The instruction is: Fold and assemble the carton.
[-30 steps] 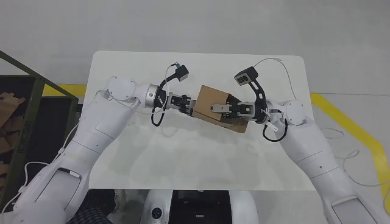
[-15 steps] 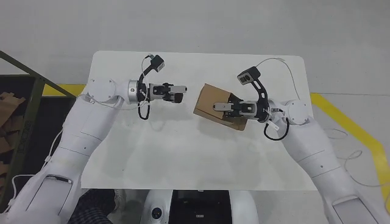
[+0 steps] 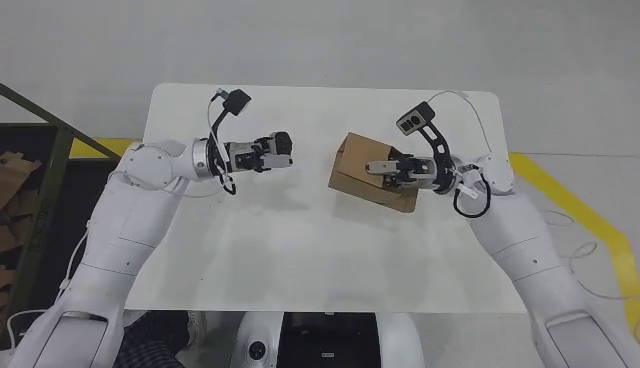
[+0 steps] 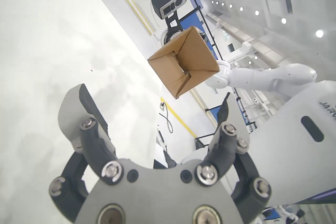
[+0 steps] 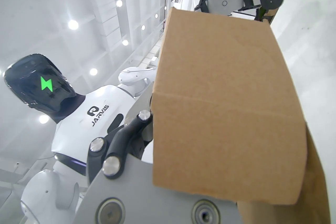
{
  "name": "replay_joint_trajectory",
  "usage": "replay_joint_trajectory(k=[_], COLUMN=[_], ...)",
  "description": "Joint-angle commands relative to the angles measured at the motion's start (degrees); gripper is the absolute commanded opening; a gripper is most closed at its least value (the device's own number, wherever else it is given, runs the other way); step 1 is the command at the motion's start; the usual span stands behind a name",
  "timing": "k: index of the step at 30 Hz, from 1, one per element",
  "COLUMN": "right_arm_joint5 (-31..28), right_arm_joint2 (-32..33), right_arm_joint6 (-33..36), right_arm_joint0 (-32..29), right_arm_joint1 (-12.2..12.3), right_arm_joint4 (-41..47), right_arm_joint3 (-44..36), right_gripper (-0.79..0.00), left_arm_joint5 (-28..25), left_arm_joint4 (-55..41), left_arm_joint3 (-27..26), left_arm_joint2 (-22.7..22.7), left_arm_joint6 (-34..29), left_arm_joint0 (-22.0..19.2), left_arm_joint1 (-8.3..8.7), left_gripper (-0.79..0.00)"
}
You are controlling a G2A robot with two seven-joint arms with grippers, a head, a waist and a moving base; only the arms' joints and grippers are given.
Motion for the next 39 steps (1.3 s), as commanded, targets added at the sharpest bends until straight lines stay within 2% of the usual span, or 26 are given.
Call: replay_joint_trajectory(k=[1,4,14,16,19,23,28,32,39], right_arm_joint5=[0.41,-0.4,-0.4,-0.4,0.73,2.9,5.37,5.81,4.7], right_arm_joint2=[0.06,0.11,0.11,0.11,0.45,1.32,1.39,-0.8,-4.52], right_arm_joint6=[0.41,-0.4,-0.4,-0.4,-2.54,-0.57,3.38,3.38,3.38], right_arm_joint0=[0.52,1.3,1.3,1.3,0.65,0.99,2.58,3.77,5.65], right_arm_joint1=[-0.18,-0.31,-0.31,-0.31,-0.18,0.07,-0.02,0.16,0.52], right_arm_joint4=[-0.67,-3.36,-3.36,-3.36,-4.58,-4.63,-3.2,-4.66,-3.83], right_arm_joint3=[0.87,2.53,2.53,2.53,0.76,0.37,2.56,2.38,3.34], right_gripper=[-0.785,-0.785,-0.785,-0.785,-0.785,-0.785,-0.785,-0.785,-0.785], left_arm_joint5=[-0.25,-0.25,-0.15,-0.69,-5.43,-11.04,-18.59,-18.59,-18.59], left_arm_joint4=[0.6,0.6,0.75,3.45,6.84,11.85,16.7,21.25,37.82], left_arm_joint3=[-0.12,-0.12,-0.28,-1.52,-2.09,-2.41,1.23,-0.93,-6.62], left_arm_joint2=[0.13,0.13,0.12,0.08,0.41,2.74,6.16,5.62,5.35], left_arm_joint6=[0.33,0.33,0.68,2.94,6.17,11.11,18.67,20.86,35.19], left_arm_joint0=[-0.01,-0.01,0.06,0.54,1.09,1.17,-0.29,-1.31,-0.07], left_arm_joint1=[0.01,0.01,0.0,0.0,-0.13,0.14,0.98,1.23,1.67], left_gripper=[0.0,0.0,0.0,0.0,0.0,0.0,0.0,0.0,0.0])
